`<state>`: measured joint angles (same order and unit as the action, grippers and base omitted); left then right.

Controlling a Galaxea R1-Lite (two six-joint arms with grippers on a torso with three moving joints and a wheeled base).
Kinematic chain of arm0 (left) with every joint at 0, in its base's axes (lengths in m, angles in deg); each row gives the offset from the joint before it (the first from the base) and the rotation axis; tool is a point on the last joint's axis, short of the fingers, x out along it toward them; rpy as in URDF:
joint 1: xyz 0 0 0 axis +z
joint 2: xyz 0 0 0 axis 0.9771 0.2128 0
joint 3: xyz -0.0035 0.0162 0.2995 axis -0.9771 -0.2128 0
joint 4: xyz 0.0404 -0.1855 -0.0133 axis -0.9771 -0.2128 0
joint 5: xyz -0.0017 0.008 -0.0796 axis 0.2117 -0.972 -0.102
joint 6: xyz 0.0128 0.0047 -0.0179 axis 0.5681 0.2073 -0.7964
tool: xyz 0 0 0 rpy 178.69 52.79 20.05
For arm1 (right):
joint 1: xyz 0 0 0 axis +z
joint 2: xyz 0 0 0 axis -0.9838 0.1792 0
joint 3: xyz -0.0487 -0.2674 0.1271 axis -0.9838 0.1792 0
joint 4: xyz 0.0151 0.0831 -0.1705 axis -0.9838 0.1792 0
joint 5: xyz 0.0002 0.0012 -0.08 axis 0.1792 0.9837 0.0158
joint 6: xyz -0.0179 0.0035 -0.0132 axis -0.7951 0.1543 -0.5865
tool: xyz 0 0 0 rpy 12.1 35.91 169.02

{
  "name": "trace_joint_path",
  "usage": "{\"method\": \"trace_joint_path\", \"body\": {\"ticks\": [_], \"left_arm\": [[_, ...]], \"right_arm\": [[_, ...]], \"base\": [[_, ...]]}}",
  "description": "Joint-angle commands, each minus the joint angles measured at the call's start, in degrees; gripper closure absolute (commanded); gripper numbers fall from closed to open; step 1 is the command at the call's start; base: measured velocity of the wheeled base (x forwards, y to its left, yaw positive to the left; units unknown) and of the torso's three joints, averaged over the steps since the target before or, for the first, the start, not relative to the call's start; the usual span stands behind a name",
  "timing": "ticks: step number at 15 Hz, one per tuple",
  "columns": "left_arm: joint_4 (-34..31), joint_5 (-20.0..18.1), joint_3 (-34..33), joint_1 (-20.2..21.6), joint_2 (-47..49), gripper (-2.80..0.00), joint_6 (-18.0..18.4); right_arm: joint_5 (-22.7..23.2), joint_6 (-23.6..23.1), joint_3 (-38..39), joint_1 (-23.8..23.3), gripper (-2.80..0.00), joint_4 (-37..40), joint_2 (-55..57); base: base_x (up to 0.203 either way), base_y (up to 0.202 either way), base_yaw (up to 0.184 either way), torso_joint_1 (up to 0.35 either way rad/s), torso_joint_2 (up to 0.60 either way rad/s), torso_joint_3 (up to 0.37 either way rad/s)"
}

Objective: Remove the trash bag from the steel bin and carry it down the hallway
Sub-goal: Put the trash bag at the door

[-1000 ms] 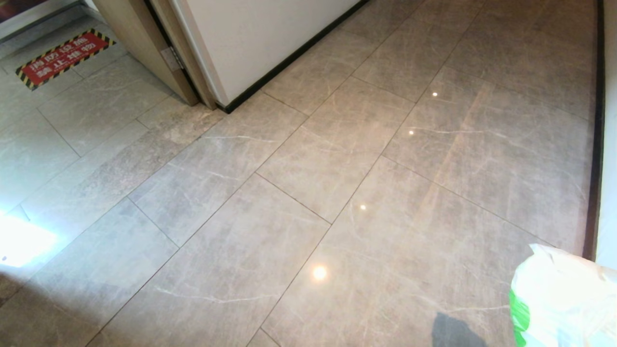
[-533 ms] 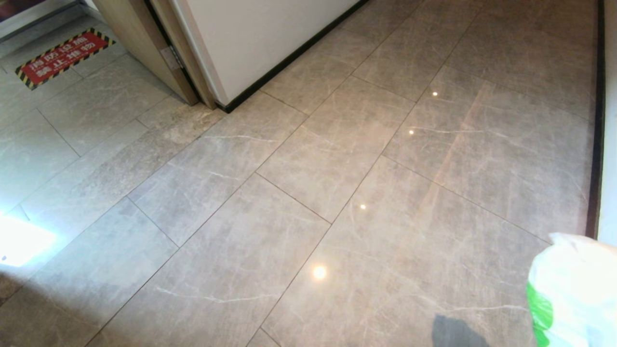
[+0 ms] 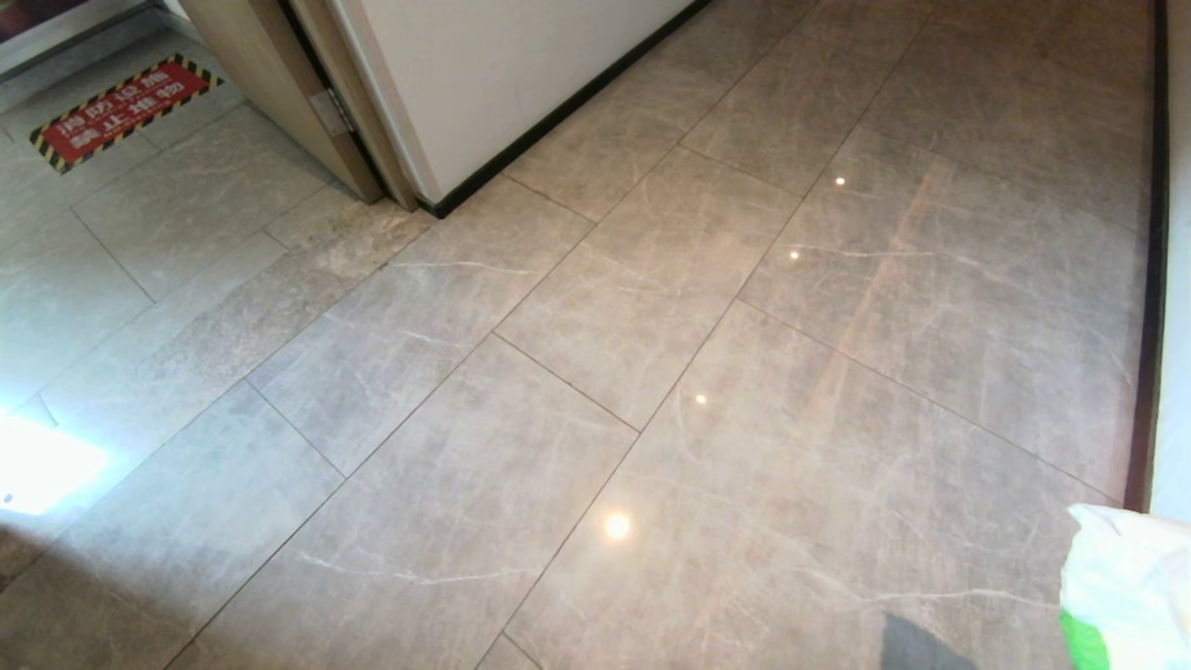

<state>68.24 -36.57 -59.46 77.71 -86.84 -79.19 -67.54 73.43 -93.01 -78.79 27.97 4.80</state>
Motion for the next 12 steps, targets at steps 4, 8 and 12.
{"method": "trace_joint_path", "body": {"ticks": [4,8,12], "left_arm": [[0.0,0.0,0.0,0.0,0.0,0.00,0.0],[0.0,0.0,0.0,0.0,0.0,0.00,0.0],[0.0,0.0,0.0,0.0,0.0,0.00,0.0]], "right_arm": [[-3.8,-0.6,10.5,2.9,0.00,-16.3,23.6],[-4.2,-1.6,12.7,3.0,0.00,-24.0,37.5],[-4.8,-2.4,12.4,1.8,0.00,-39.8,53.9]], "base": [[0.000,0.000,0.000,0.000,0.00,0.000],[0.000,0.000,0.000,0.000,0.00,0.000],[0.000,0.000,0.000,0.000,0.00,0.000]]}}
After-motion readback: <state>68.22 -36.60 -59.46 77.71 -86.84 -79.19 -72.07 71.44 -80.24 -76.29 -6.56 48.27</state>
